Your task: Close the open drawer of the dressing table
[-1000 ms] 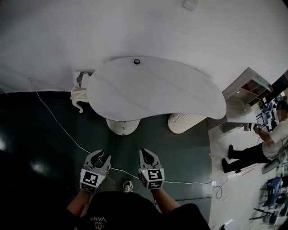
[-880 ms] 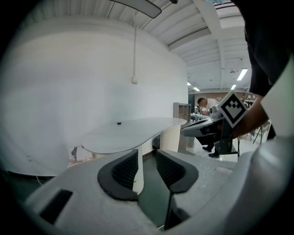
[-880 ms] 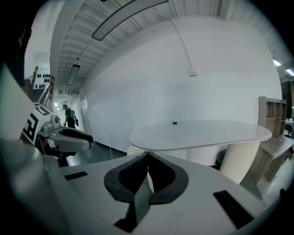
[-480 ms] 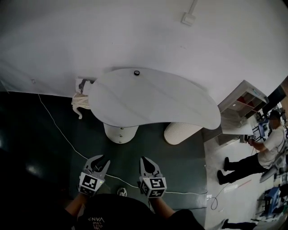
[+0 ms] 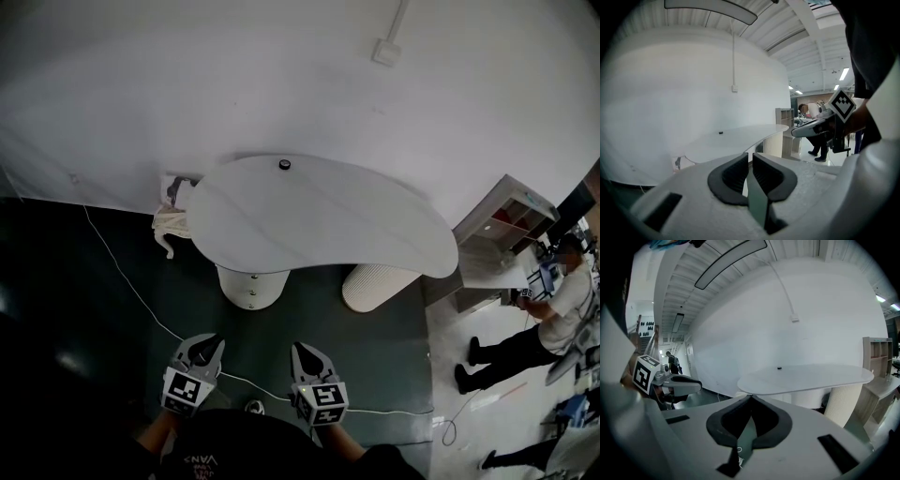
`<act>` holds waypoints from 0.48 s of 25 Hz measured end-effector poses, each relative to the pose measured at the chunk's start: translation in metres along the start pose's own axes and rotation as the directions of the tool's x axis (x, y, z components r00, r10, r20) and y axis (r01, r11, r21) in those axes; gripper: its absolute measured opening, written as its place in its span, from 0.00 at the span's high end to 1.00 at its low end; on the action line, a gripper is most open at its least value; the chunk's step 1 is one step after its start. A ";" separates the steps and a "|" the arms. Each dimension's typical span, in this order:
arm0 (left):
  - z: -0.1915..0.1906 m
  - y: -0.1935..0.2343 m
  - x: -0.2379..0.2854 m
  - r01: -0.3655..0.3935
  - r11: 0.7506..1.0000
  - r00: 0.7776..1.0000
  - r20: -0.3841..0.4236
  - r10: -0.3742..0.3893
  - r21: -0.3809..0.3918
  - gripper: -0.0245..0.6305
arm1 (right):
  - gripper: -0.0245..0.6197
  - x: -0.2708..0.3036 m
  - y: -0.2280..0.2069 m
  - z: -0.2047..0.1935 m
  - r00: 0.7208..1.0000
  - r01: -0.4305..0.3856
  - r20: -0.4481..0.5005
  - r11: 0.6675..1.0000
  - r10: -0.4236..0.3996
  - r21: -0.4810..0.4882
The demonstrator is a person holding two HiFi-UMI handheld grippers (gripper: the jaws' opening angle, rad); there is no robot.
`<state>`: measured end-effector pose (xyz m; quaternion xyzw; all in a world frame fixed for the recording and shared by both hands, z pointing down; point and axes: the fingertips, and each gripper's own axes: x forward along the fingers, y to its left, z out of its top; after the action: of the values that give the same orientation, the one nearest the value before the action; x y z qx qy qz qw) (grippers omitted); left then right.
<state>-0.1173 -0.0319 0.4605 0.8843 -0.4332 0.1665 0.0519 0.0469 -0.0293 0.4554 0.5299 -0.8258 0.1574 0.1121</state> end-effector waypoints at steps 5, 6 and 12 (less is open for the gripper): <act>0.000 -0.009 -0.001 0.013 1.000 1.000 -0.019 -0.013 0.015 0.93 | 0.95 -0.004 0.002 -0.002 1.000 -0.014 -0.013 1.000 0.013 -0.016; 0.000 -0.009 -0.001 0.011 1.000 1.000 -0.020 -0.010 0.018 0.93 | 0.95 -0.004 0.002 -0.003 1.000 -0.016 -0.018 1.000 0.015 -0.019; -0.001 -0.008 -0.004 -0.006 1.000 1.000 -0.022 0.006 0.013 0.93 | 0.95 -0.006 0.001 -0.004 0.999 -0.021 -0.030 0.999 0.020 -0.031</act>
<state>-0.1137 -0.0238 0.4602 0.8814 -0.4340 0.1793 0.0504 0.0480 -0.0226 0.4568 0.5172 -0.8318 0.1534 0.1311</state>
